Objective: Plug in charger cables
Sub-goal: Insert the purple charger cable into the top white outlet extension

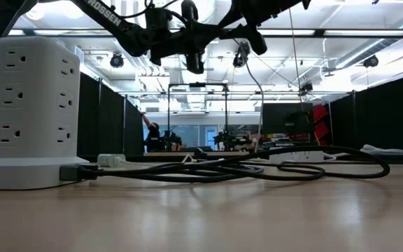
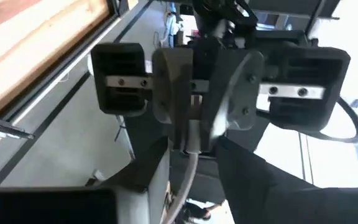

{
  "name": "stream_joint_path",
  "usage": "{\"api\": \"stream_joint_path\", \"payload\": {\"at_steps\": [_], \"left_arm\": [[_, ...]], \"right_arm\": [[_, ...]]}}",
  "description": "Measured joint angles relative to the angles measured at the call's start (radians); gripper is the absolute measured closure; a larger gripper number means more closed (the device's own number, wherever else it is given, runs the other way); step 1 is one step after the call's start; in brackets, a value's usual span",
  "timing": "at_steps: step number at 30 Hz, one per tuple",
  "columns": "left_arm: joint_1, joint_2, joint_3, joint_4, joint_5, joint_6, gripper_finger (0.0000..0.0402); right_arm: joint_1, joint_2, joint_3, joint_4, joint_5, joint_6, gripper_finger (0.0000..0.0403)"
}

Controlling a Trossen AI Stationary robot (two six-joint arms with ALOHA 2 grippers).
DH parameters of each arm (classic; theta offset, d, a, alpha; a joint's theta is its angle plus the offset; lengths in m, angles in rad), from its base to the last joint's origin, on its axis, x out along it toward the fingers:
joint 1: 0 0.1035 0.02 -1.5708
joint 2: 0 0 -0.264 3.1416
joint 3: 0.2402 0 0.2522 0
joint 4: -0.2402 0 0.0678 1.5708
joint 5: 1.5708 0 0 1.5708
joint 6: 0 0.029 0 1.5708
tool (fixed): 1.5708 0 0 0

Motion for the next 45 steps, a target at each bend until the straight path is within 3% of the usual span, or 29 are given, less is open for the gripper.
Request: {"api": "stream_joint_path", "payload": {"at_steps": [7,13,23,28,32,34,37,45], "left_arm": [[0.0,0.002,-0.001,0.009,0.006,0.024,0.0392],[0.001,0.002,-0.001,0.014,0.001,0.072,0.0383],[0.002,0.0,-0.001,0.018,-0.017,0.287,0.0249],[0.005,0.0,0.0,0.018,-0.03,0.453,0.0183],[0.004,0.0,0.0,0.017,-0.093,0.633,0.0152],[0.003,0.0,0.0,0.016,-0.148,0.735,0.0144],[0.003,0.0,0.0,0.015,-0.207,0.903,0.0142],[-0.061,-0.002,0.0,-0.007,-0.234,1.301,0.0162]], "right_arm": [[0.001,0.026,0.0,0.011,0.135,0.071,0.0393],[0.005,0.023,0.0,0.004,0.143,0.188,0.0401],[0.007,0.009,0.002,-0.066,0.182,0.262,0.0402],[0.007,0.001,0.039,-0.221,0.321,0.369,0.0403],[0.007,-0.011,0.126,-0.433,0.336,0.526,0.0403],[0.006,-0.011,0.188,-0.57,0.274,0.634,0.0403],[-0.013,-0.002,0.279,-0.755,0.092,0.82,0.0403],[-0.161,0.062,0.386,-0.998,-0.38,1.333,0.0403]]}}
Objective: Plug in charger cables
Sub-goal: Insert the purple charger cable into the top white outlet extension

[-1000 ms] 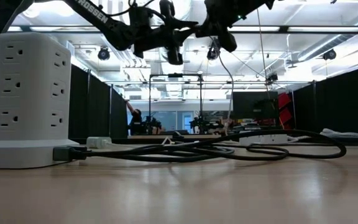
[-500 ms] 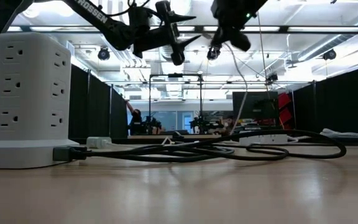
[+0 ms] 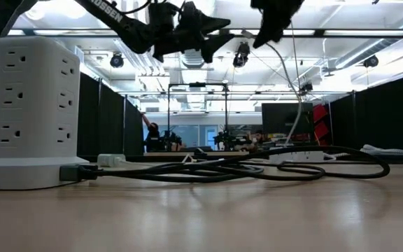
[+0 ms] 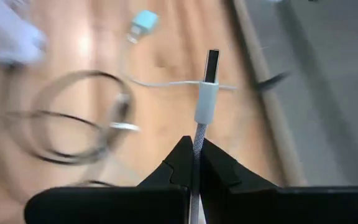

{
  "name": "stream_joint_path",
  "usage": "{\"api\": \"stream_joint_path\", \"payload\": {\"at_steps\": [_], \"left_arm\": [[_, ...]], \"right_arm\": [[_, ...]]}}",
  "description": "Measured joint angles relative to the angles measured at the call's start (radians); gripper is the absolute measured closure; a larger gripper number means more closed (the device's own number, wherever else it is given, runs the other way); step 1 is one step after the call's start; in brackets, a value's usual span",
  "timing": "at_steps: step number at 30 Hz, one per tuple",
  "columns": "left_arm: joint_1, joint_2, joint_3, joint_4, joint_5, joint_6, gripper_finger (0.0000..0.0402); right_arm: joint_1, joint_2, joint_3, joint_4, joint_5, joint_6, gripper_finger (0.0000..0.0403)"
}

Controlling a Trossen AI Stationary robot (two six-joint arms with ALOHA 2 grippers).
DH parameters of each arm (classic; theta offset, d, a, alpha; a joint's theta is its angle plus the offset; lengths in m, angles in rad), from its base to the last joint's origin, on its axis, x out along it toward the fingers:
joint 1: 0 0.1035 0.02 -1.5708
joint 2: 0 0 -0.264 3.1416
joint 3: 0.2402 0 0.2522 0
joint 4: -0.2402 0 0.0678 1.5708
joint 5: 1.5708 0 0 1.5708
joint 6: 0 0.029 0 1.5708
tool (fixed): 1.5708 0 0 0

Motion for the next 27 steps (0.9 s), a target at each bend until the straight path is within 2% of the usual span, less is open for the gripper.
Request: {"api": "stream_joint_path", "payload": {"at_steps": [3,6,9,15,24,27], "left_arm": [[-0.038,-0.003,0.0,-0.058,-0.012,0.162,0.0177],[-0.069,-0.005,0.0,-0.142,-0.082,0.284,0.0194],[-0.076,-0.005,0.0,-0.209,-0.151,0.342,0.0213],[-0.066,-0.005,0.0,-0.24,-0.163,0.329,0.0255],[-0.065,-0.005,0.0,-0.238,-0.117,0.263,0.0336],[-0.065,-0.005,0.0,-0.241,-0.116,0.214,0.0375]], "right_arm": [[-0.037,0.028,0.001,-0.007,-0.128,0.096,0.0403],[-0.041,0.048,0.001,-0.006,-0.142,0.104,0.0403],[-0.039,0.052,0.001,-0.006,-0.145,0.083,0.0403],[-0.039,0.054,0.001,-0.005,-0.144,0.052,0.0403],[-0.039,0.069,0.001,-0.003,-0.136,0.035,0.0403],[-0.039,0.069,0.001,0.0,-0.136,0.031,0.0403]]}}
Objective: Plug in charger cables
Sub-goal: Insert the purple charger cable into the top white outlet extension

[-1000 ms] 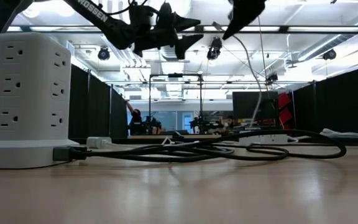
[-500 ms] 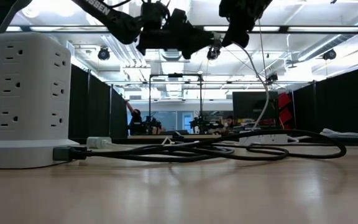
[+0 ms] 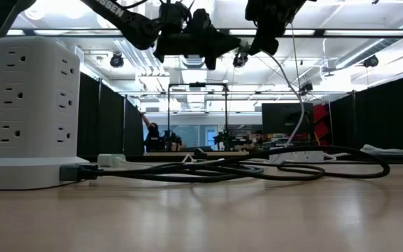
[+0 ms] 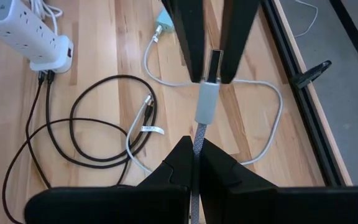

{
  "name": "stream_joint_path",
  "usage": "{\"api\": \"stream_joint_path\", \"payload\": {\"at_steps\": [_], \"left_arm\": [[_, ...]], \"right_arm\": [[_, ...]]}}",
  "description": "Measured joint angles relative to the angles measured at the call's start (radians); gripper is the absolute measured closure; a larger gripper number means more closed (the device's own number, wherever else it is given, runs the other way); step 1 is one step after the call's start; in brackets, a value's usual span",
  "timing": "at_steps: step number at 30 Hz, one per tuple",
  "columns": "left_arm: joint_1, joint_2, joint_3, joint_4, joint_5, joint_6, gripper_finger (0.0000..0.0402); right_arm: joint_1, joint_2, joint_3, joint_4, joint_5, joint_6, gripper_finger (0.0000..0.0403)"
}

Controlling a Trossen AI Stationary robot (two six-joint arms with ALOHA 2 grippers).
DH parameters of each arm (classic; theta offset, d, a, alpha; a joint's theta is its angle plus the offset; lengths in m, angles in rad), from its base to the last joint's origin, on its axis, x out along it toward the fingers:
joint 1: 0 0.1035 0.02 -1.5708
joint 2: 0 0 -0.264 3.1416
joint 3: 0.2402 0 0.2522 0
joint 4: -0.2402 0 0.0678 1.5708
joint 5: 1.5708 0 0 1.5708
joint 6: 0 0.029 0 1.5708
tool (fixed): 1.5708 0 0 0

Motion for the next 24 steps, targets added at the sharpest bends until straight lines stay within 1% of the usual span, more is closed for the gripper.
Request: {"api": "stream_joint_path", "payload": {"at_steps": [2,4,14,19,24], "left_arm": [[0.0,0.0,0.0,-0.007,0.004,-0.017,0.0393],[0.0,0.0,0.0,-0.006,0.008,-0.021,0.0398],[0.002,0.0,0.0,-0.006,0.014,-0.033,0.0401],[0.015,-0.012,0.0,-0.006,0.014,-0.071,0.0401],[0.044,-0.06,0.0,0.01,-0.007,-0.112,0.0401]], "right_arm": [[0.0,0.0,0.0,-0.001,0.002,0.002,0.0403],[0.0,0.0,0.0,0.0,0.002,0.002,0.0403],[0.0,-0.003,0.0,-0.002,0.001,0.007,0.0397],[-0.002,-0.052,0.0,0.018,0.002,0.063,0.0354],[0.001,-0.121,-0.007,0.153,0.021,0.142,0.031]]}}
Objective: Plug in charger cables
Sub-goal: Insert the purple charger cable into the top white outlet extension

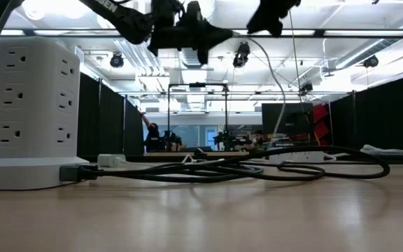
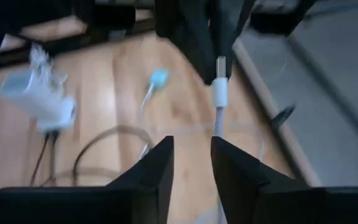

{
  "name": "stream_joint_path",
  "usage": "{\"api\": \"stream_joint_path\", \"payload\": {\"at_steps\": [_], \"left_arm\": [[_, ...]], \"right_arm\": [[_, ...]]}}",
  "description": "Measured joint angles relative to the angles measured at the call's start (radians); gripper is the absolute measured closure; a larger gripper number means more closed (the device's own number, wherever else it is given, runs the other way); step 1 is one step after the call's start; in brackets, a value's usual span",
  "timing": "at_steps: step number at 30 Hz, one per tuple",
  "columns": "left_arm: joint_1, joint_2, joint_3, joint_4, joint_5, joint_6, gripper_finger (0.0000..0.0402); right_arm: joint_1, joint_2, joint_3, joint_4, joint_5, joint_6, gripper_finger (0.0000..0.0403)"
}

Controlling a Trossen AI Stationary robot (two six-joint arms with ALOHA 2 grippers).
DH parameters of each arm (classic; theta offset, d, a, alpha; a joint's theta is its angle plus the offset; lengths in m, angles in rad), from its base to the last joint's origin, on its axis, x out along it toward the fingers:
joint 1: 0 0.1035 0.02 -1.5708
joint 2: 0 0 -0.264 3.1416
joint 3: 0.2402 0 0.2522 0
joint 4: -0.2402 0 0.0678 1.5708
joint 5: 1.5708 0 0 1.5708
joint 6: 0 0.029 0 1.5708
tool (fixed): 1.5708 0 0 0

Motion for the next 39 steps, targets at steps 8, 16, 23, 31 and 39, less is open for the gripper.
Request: {"api": "stream_joint_path", "payload": {"at_steps": [8,16,23,31,39], "left_arm": [[0.015,-0.077,0.0,0.129,-0.013,-0.087,0.0402],[0.017,-0.141,0.0,0.18,-0.053,-0.094,0.0402],[0.017,-0.147,0.0,0.185,-0.056,-0.085,0.0401],[0.017,-0.147,0.0,0.184,-0.07,-0.086,0.0401],[0.016,-0.147,0.0,0.183,-0.071,-0.086,0.0401]], "right_arm": [[0.005,-0.019,-0.013,0.312,0.091,0.075,0.029],[0.02,-0.011,-0.014,0.501,0.066,0.12,0.0287],[0.025,0.006,-0.014,0.523,0.012,0.147,0.0321],[0.032,0.015,-0.014,0.562,-0.027,0.163,0.036],[0.032,0.007,-0.014,0.563,-0.027,0.163,0.0379]]}}
